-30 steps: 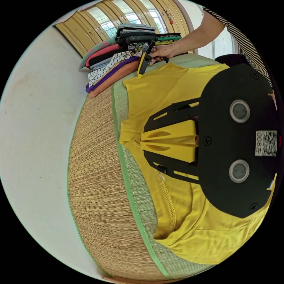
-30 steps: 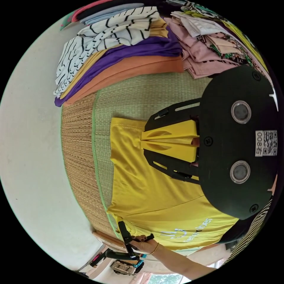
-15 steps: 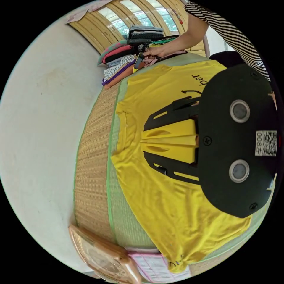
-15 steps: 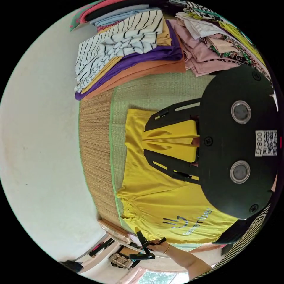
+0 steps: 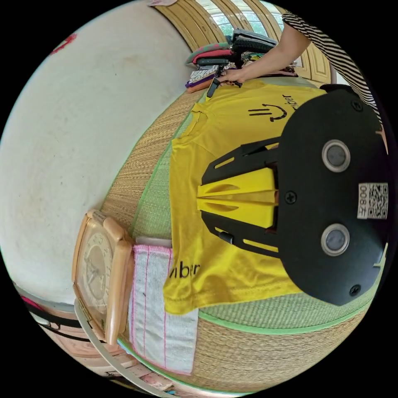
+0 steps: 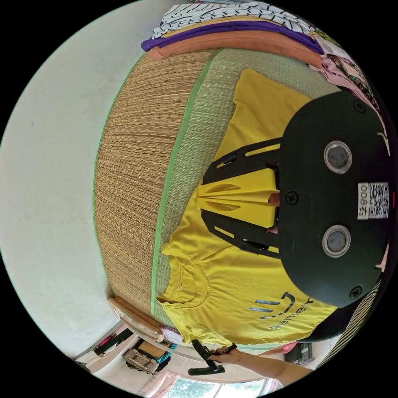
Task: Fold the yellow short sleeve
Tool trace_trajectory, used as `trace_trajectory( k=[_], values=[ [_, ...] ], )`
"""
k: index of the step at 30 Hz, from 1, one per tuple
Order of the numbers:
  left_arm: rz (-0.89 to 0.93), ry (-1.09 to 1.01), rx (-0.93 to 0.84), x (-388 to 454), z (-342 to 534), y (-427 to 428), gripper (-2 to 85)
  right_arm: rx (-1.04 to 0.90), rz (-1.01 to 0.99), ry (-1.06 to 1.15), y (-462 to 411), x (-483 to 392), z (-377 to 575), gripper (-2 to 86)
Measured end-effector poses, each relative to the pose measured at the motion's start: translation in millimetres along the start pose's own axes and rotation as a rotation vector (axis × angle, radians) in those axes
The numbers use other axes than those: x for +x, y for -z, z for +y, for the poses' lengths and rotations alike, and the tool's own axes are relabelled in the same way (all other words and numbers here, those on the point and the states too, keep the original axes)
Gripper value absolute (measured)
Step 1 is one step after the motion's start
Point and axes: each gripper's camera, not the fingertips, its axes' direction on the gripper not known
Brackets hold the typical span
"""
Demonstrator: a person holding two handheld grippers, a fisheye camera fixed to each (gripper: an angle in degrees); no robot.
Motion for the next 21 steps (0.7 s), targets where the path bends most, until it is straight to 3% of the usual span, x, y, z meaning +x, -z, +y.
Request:
trace_trajectory(
  k=[5, 13, 16, 21],
  values=[
    [-0.182, 0.106, -0.026, -85.2, 62.2, 47.0, 0.3, 0.006, -0.007, -0.055, 9.9, 9.6, -0.4, 0.0],
    [-0.067, 0.153, 0.048, -148.2, 170.9, 131.5, 0.3, -0.013, -0.021, -0.087, 28.2, 17.0, 9.3, 0.0],
    [-0.128, 0.147, -0.077, -170.1, 212.2, 139.3, 0.2, -0.025, -0.028, -0.104, 35.9, 21.2, 14.7, 0.0],
    [-0.166, 0.182, -0.066, -195.3, 276.1, 181.0, 0.2, -0.043, -0.03, -0.146, 52.7, 34.1, 25.6, 0.1]
  ],
)
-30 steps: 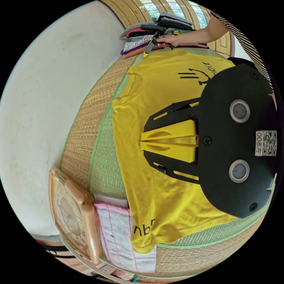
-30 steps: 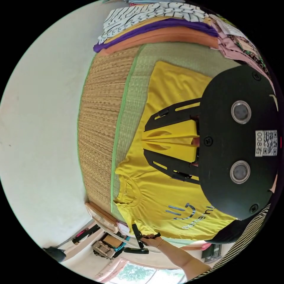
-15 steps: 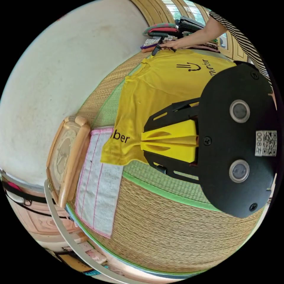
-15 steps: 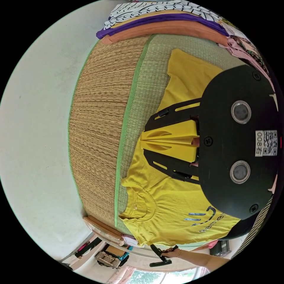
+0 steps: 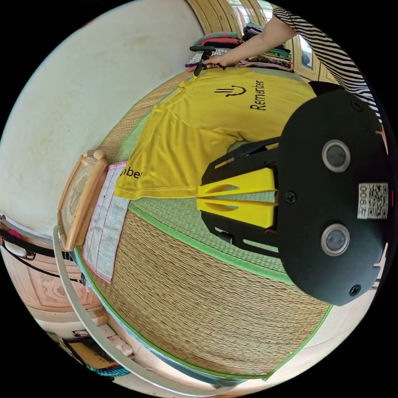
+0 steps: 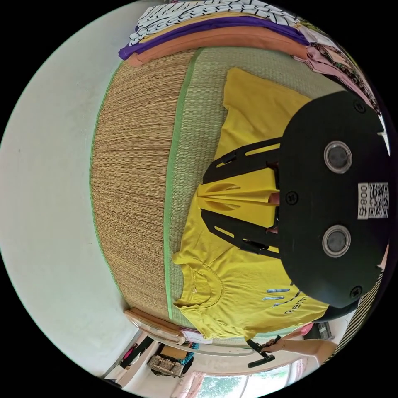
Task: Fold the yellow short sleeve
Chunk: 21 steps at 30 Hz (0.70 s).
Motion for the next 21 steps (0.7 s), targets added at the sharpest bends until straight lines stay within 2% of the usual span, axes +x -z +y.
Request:
trace_trajectory(
  k=[4, 7, 9, 13, 15, 21],
  values=[
    [0.075, -0.028, 0.058, -14.1, 30.8, 22.2, 0.4, 0.039, -0.02, -0.02, 35.9, 13.5, 21.9, 0.3],
    [0.096, -0.039, -0.057, -30.0, 48.3, 9.6, 0.6, 0.044, -0.034, 0.016, 67.3, 18.1, 56.8, 0.6],
    [0.134, -0.002, -0.055, -52.4, 66.1, 13.4, 0.8, 0.007, -0.024, 0.044, 82.1, 20.9, 87.7, 1.0],
    [0.33, 0.018, -0.039, -78.4, 102.1, 35.0, 1.9, -0.061, -0.065, 0.056, 118.5, 40.6, 187.9, 3.4],
    [0.399, 0.02, -0.111, -89.6, 136.4, 41.4, 3.8, -0.114, -0.101, 0.021, 129.9, 55.1, 235.7, 5.1],
    [0.463, 0.066, -0.263, -116.7, 241.0, 67.0, 7.6, -0.245, -0.203, -0.122, 164.7, 85.9, 386.3, 7.5]
  ],
)
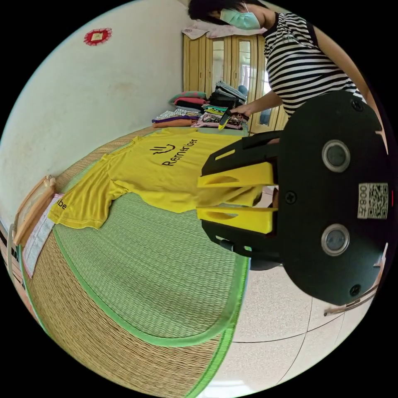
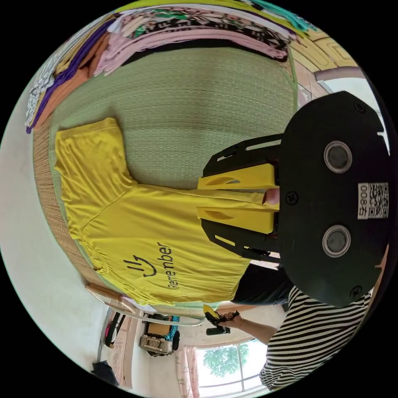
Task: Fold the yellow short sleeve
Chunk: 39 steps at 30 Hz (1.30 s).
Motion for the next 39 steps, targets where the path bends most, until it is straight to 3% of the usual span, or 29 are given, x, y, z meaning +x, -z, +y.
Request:
trace_trajectory(
  k=[7, 10, 18, 23, 39],
  values=[
    [-0.027, 0.044, -0.14, -16.6, 95.3, 2.7, 8.6, -0.1, -0.033, -0.089, -3.7, 21.9, 136.0, 8.0],
    [-0.024, 0.05, -0.109, -23.4, 118.1, 7.2, 8.7, -0.105, -0.02, -0.11, -5.0, 30.7, 173.6, 8.3],
    [-0.124, -0.009, -0.245, -18.1, 130.1, -8.9, 9.6, -0.115, 0.031, -0.084, -9.0, 48.0, 202.1, 8.9],
    [-0.126, -0.042, -0.282, -13.1, 134.0, -8.1, 5.1, -0.118, 0.014, -0.05, 1.5, 53.0, 210.0, 5.0],
    [0.014, -0.159, -0.062, 22.0, 187.0, 124.3, 1.7, -0.016, -0.2, -0.006, 130.6, 98.8, 265.4, 0.1]
  ],
)
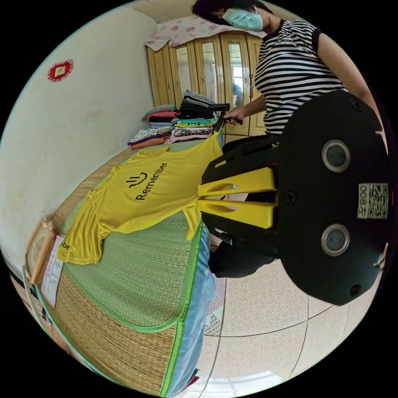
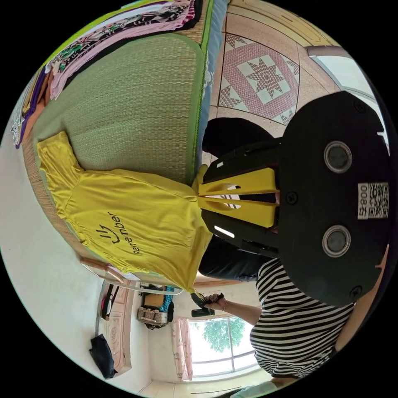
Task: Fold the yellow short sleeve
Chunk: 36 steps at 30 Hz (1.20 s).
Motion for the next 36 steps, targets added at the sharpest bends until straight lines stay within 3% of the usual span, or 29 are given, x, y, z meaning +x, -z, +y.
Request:
trace_trajectory(
  k=[6, 11, 15, 21, 36],
  values=[
    [-0.113, 0.111, -0.095, -25.9, 22.2, 3.6, 3.0, 0.029, 0.007, -0.029, 31.5, 21.6, 9.9, 0.1],
    [-0.082, 0.152, -0.013, -37.8, 25.2, 11.8, 6.4, 0.023, -0.059, -0.06, 31.8, 35.0, 21.0, 0.1],
    [-0.129, 0.161, -0.109, -42.0, 0.5, -13.9, 8.2, 0.026, -0.065, -0.046, 37.9, 29.9, 20.1, 0.1],
    [-0.25, 0.146, -0.228, -33.9, -31.6, -43.5, 2.5, 0.006, -0.007, -0.026, 48.3, 21.6, 13.7, 0.1],
    [-0.159, 0.079, -0.031, 13.3, -49.6, 30.3, 0.2, -0.014, -0.003, -0.117, 46.2, 54.4, 14.6, 0.1]
  ],
)
